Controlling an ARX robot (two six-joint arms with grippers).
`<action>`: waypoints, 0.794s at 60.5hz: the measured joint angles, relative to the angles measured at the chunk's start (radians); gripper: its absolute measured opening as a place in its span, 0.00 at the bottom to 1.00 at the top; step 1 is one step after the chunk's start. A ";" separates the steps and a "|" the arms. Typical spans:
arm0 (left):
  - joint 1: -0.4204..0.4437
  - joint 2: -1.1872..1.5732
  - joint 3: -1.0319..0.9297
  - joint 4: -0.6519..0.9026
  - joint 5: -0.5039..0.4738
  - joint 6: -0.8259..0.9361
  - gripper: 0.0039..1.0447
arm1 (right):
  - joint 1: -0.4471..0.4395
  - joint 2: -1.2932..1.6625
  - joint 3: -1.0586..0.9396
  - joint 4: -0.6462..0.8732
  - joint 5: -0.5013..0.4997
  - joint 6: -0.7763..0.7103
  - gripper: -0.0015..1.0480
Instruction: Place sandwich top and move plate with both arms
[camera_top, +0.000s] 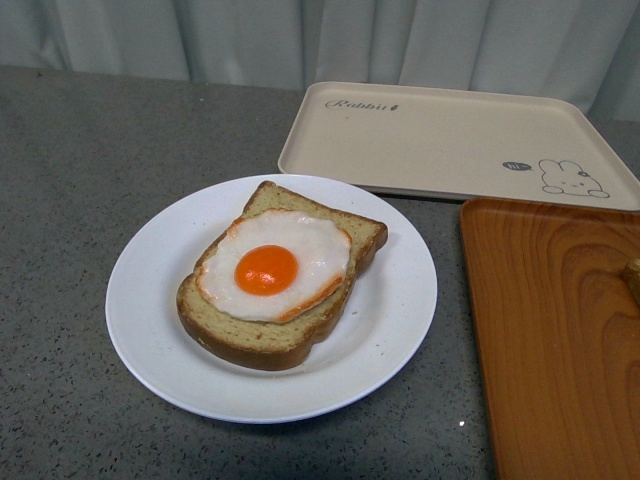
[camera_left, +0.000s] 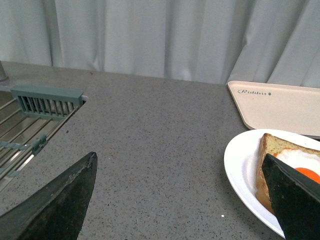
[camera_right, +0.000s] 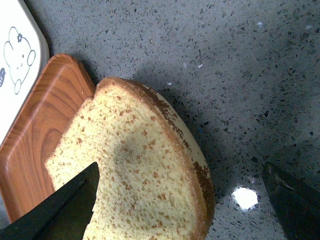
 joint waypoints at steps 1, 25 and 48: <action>0.000 0.000 0.000 0.000 0.000 0.000 0.94 | 0.001 0.000 0.000 0.000 0.001 0.001 0.91; 0.000 0.000 0.000 0.000 0.000 0.000 0.94 | 0.018 0.006 0.000 0.014 0.016 0.017 0.70; 0.000 0.000 0.000 0.000 0.000 0.000 0.94 | 0.046 0.011 0.027 0.010 0.043 0.025 0.11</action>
